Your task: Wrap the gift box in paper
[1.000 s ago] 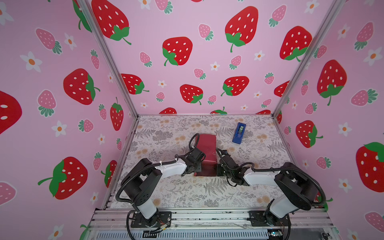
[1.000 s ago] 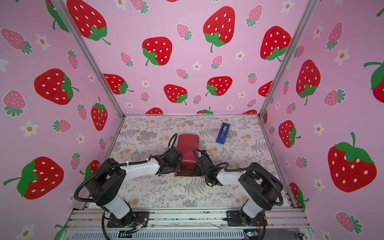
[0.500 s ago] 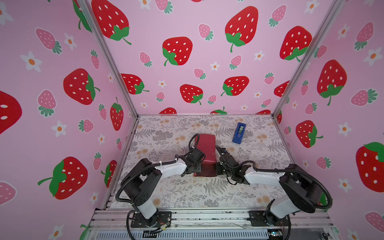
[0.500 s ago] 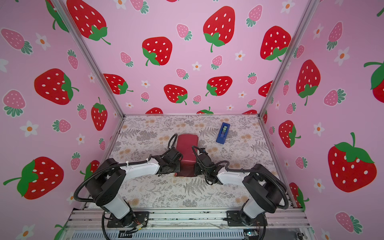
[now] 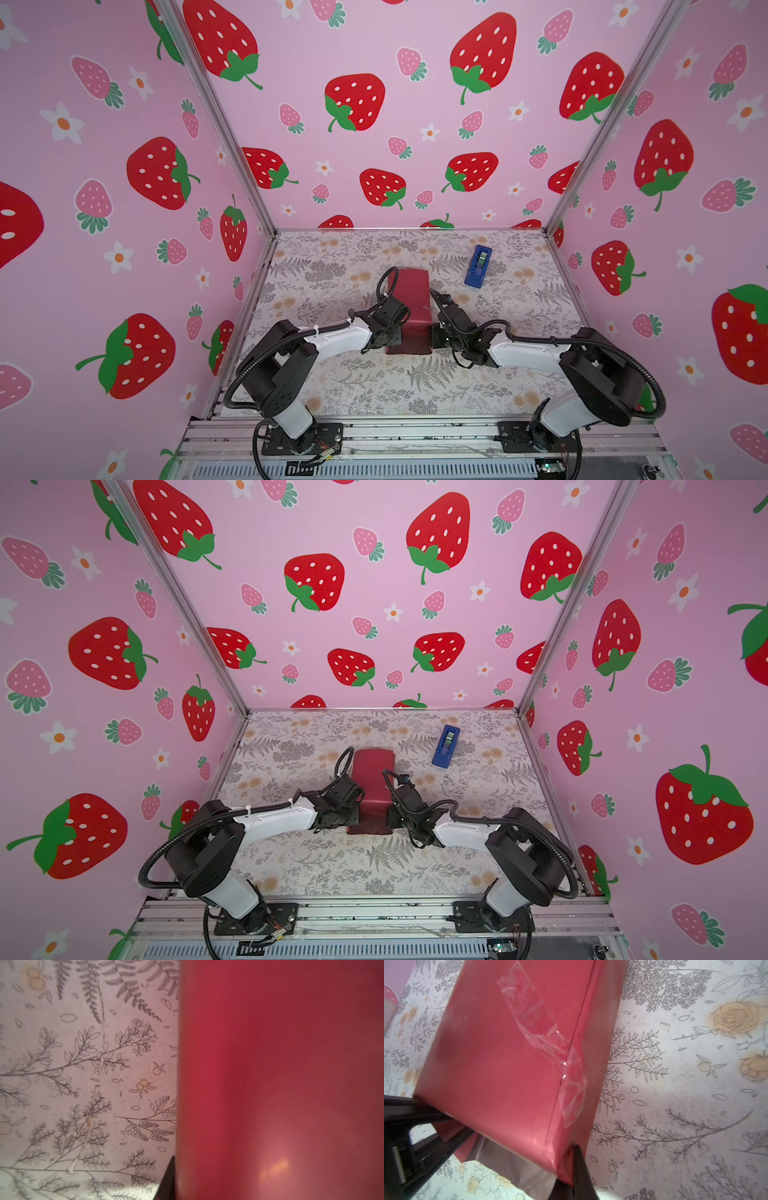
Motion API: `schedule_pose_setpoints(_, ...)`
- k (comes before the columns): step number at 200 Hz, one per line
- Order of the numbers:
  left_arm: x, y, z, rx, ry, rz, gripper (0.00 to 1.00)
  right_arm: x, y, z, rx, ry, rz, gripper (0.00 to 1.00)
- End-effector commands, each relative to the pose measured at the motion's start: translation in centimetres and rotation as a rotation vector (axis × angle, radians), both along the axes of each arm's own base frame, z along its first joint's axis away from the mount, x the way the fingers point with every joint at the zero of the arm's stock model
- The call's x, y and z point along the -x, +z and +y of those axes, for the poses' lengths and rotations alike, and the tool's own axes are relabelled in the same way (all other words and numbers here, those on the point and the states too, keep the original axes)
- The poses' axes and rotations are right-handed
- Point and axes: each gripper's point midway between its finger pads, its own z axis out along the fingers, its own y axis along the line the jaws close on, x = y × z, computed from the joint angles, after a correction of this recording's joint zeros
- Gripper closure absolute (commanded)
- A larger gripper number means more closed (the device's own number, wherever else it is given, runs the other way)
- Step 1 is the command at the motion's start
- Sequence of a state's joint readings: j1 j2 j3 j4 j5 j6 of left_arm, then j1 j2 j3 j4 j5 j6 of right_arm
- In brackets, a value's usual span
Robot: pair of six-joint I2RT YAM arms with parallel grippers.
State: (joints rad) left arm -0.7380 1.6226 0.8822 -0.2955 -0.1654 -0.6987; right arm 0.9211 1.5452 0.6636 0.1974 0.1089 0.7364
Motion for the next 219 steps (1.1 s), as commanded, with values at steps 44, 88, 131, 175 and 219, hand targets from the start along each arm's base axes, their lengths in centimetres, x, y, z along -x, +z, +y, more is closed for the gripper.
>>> schedule_pose_setpoints(44,-2.0,4.0,0.2,-0.074,-0.028,-0.074,0.77,0.1,-0.2,-0.3,0.017,-0.012,0.005,1.0)
schedule_pose_setpoints(88,-1.7,3.0,-0.1,-0.058,-0.037,-0.05,0.97,0.0,0.0,-0.3,0.02,-0.016,0.002,1.0)
schedule_pose_setpoints(131,-1.3,2.9,0.1,-0.056,-0.032,-0.047,1.0,0.1,1.3,0.1,-0.002,-0.009,0.013,0.83)
schedule_pose_setpoints(175,-1.2,2.8,0.3,-0.056,-0.025,-0.044,1.0,-0.5,2.0,0.6,-0.004,-0.014,-0.001,0.87)
schedule_pose_setpoints(219,-1.1,2.8,0.3,-0.055,-0.026,-0.039,1.0,-0.3,1.2,0.3,0.015,-0.014,0.015,1.0)
